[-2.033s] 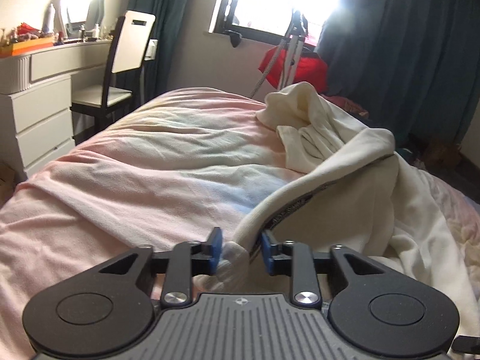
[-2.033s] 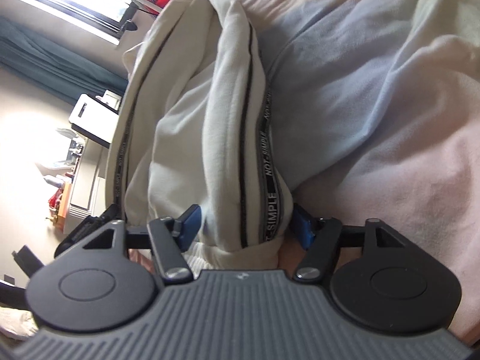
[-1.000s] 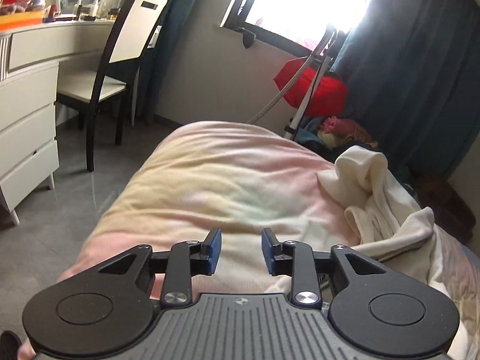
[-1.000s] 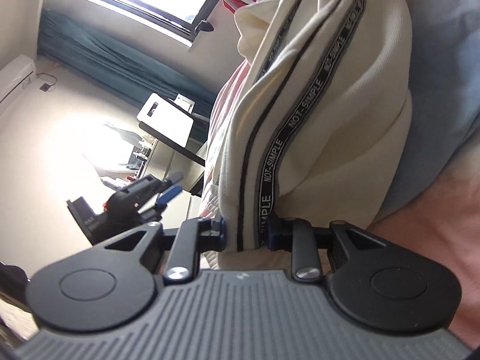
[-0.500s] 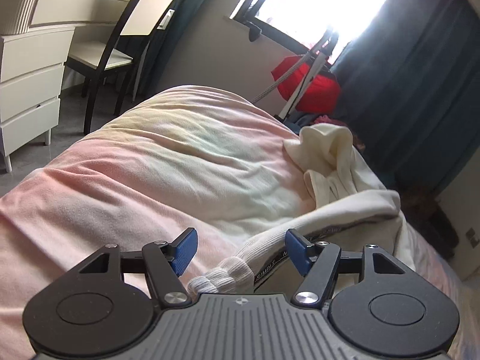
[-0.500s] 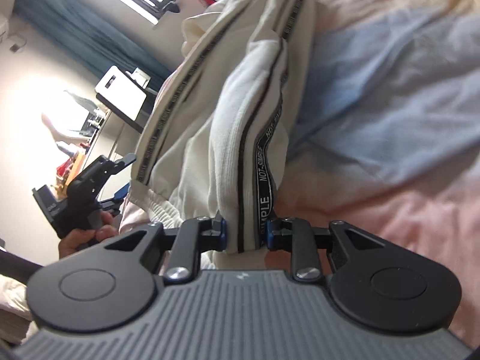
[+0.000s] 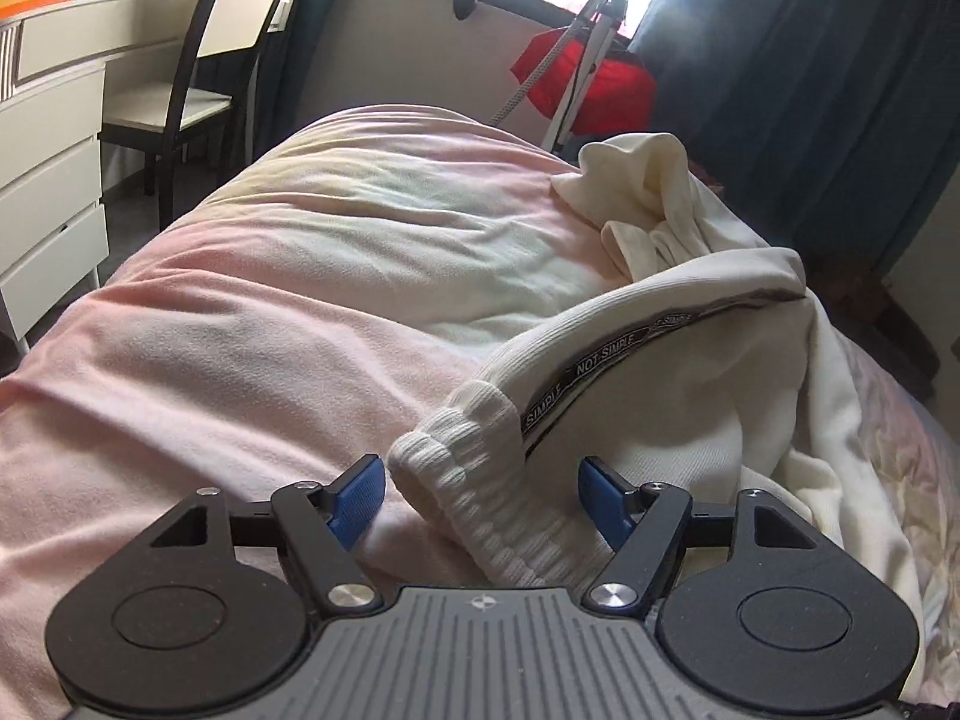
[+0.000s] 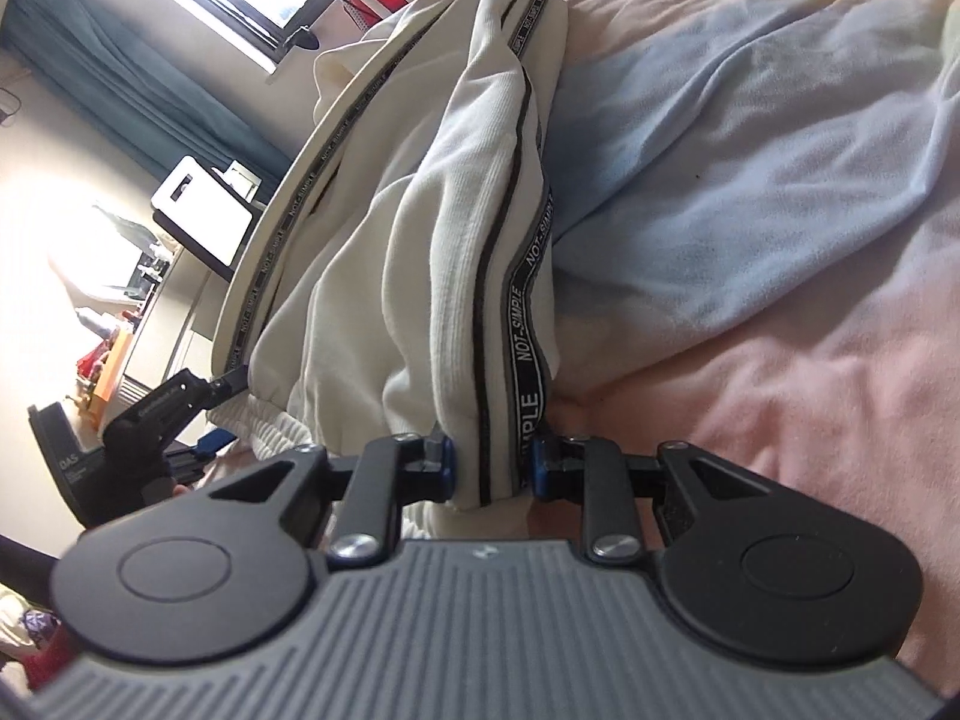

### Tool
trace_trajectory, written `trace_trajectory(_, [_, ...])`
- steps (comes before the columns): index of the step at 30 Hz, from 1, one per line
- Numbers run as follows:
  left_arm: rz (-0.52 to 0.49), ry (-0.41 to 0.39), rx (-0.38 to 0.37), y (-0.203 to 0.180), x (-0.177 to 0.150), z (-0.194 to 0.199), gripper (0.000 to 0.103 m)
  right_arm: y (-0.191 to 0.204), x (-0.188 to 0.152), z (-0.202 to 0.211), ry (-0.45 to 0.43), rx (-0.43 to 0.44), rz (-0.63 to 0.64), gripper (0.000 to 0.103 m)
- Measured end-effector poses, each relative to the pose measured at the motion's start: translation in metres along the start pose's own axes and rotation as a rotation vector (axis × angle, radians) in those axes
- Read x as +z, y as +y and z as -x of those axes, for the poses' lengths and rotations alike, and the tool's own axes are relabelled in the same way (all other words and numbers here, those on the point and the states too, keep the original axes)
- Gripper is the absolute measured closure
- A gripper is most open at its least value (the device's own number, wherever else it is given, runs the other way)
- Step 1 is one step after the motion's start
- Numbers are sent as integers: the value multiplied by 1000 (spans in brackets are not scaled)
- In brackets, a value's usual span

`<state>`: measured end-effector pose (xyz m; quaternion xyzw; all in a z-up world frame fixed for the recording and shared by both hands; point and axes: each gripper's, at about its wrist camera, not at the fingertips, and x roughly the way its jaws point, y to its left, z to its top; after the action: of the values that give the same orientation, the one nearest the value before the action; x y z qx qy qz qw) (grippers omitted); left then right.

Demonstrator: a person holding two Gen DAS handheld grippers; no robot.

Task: Fold clothes

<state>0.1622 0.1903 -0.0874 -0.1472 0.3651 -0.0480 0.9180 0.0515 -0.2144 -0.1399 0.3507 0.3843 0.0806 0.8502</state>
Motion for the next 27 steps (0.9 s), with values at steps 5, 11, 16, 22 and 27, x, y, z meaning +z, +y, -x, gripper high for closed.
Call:
trace_trajectory(5, [47,-53,36,-2,4,2,59,-1,-4,-1,-12,15,-1,76])
trace_trajectory(11, [59,-148,76,-10,30,15,74,7,-19,3,-49,143,-14,76])
trace_trajectory(16, [82,-180,105,0,98,25,85,57,-31,-29,-45,255,-52,77])
trace_trajectory(22, [-24,-205,247,22,209,4,85,146,-35,-108,7,417,-28,77])
trace_trajectory(27, [-70,-175,416,52,271,-63,85,205,-24,-182,79,502,11,77])
